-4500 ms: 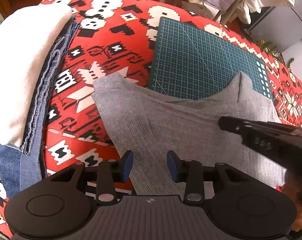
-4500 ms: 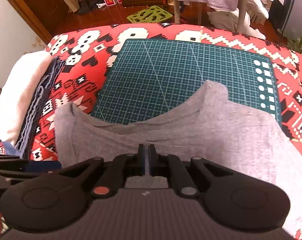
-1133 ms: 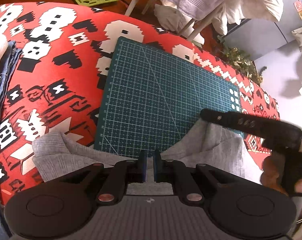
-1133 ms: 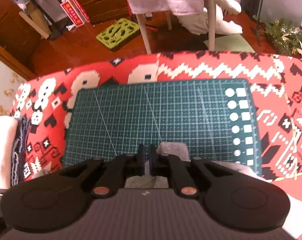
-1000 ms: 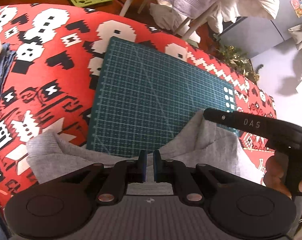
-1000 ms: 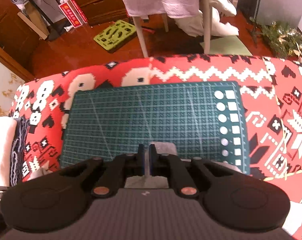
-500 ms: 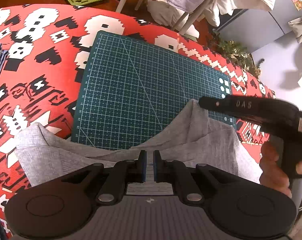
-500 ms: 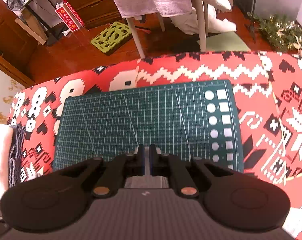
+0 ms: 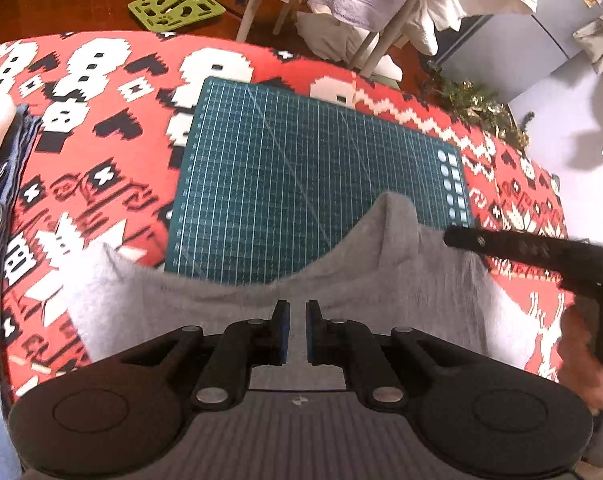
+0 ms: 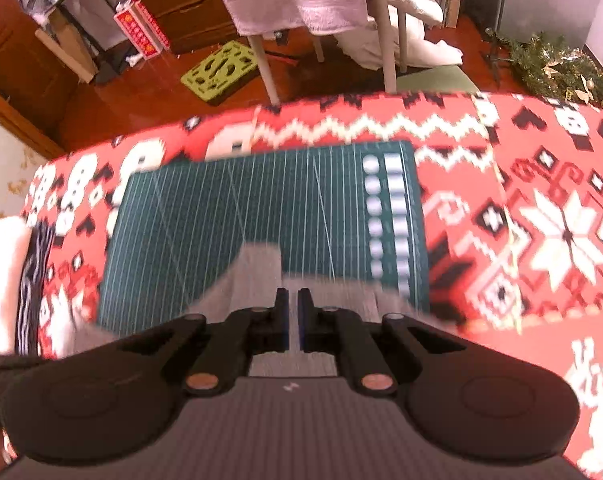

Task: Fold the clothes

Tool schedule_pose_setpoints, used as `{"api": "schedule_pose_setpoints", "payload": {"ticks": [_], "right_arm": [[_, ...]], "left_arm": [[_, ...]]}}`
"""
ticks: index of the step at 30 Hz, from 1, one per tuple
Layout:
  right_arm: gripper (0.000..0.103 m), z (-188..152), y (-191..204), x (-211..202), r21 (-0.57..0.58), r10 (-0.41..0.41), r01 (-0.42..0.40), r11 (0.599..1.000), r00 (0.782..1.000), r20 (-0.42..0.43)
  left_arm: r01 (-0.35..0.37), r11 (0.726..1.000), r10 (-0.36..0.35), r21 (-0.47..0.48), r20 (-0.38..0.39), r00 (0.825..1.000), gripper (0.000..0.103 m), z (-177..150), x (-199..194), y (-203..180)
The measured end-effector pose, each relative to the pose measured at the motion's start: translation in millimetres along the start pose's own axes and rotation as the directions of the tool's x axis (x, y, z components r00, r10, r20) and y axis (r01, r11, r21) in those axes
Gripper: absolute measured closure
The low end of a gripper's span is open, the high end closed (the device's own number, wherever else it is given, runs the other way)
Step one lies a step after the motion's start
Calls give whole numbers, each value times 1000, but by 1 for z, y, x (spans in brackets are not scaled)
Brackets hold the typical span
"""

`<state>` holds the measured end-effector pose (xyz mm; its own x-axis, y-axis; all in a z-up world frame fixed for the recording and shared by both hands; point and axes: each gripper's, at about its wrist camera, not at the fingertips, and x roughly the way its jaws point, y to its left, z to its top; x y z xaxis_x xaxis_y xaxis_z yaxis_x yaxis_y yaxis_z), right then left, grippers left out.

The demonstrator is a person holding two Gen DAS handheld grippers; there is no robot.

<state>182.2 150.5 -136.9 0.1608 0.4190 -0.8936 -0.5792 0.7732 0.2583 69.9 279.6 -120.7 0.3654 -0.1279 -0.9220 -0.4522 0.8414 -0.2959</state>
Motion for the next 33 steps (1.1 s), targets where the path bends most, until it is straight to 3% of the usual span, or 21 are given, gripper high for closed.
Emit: {"api": "schedule_pose_setpoints", "payload": {"ticks": [5, 10, 25, 33], "right_arm": [[98, -38, 19, -16, -47, 32, -34, 998, 999, -37], [98, -56, 41, -4, -63, 59, -62, 996, 997, -53], [98, -22, 32, 34, -51, 23, -23, 998, 1000, 13], [98, -31, 22, 9, -29, 28, -27, 999, 999, 16]], "left_arm": [[-5, 999, 7, 31, -44, 999, 97, -23, -3, -2], [-22, 997, 26, 67, -56, 998, 97, -40, -7, -4], [-34, 999, 35, 18, -21, 999, 97, -62, -20, 11], [-38, 999, 38, 10, 2, 999, 97, -64, -32, 17]]}}
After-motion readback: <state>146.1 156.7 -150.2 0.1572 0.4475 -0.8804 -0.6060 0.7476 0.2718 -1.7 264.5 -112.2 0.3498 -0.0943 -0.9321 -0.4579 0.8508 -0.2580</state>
